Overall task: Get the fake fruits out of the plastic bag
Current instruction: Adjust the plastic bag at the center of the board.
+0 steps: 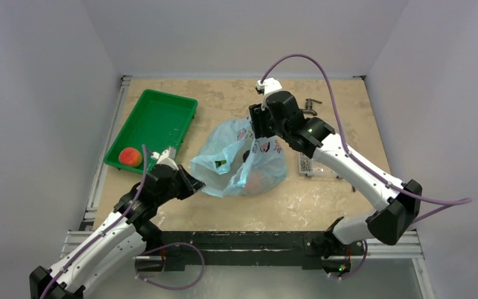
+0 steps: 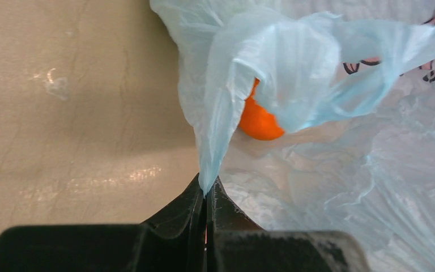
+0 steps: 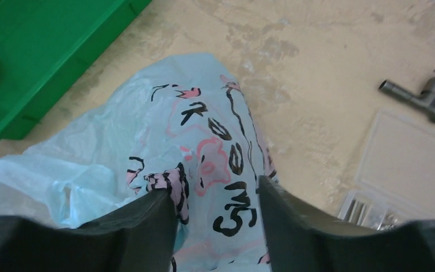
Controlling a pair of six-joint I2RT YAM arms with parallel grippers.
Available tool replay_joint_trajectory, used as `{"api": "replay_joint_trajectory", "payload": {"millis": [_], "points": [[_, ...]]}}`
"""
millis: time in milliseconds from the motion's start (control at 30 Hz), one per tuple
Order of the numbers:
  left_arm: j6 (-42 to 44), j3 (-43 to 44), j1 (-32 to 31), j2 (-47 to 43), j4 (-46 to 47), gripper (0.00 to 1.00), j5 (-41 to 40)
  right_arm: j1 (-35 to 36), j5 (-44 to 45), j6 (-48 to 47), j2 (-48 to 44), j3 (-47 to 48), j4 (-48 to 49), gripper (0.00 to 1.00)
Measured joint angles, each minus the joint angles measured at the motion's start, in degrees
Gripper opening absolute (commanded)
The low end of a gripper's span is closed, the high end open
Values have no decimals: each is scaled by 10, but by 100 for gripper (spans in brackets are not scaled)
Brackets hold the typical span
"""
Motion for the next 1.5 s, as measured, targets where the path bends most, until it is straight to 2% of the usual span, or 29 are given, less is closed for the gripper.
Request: {"api": "replay_joint_trajectory", "payload": {"millis": [100,300,333,500,600,667,700,867,1033,1200,1367,1500], "points": [[2,0,0,5,24,0,33,7,-7,31,-21,0,-45,83],[5,0,0,43,66,0,88,14,-28,68,-106,0,-96,96],[9,0,0,52,68,3,97,14,-33,72,-123,0,-99,97],[30,9,0,83,57,43,129,14,-83,91,-188,-28,-97,99],[56,38,0,74,15,63,133,14,-123,111,-220,-84,-90,99],[79,62,0,58,-13,81,133,14,-155,126,-237,-130,-83,99],[94,80,0,47,-37,86,130,14,-170,135,-245,-152,-79,99],[193,203,0,18,-143,90,111,14,-220,173,-270,-190,-64,99],[282,329,0,26,-204,91,86,17,-203,212,-271,-169,-65,99],[349,384,0,83,-174,100,68,35,-142,259,-240,-129,-75,99],[386,390,-9,218,-104,100,62,97,-78,297,-208,-113,-79,99],[411,391,-43,322,-78,100,47,153,-10,305,-162,-95,-89,99]]}}
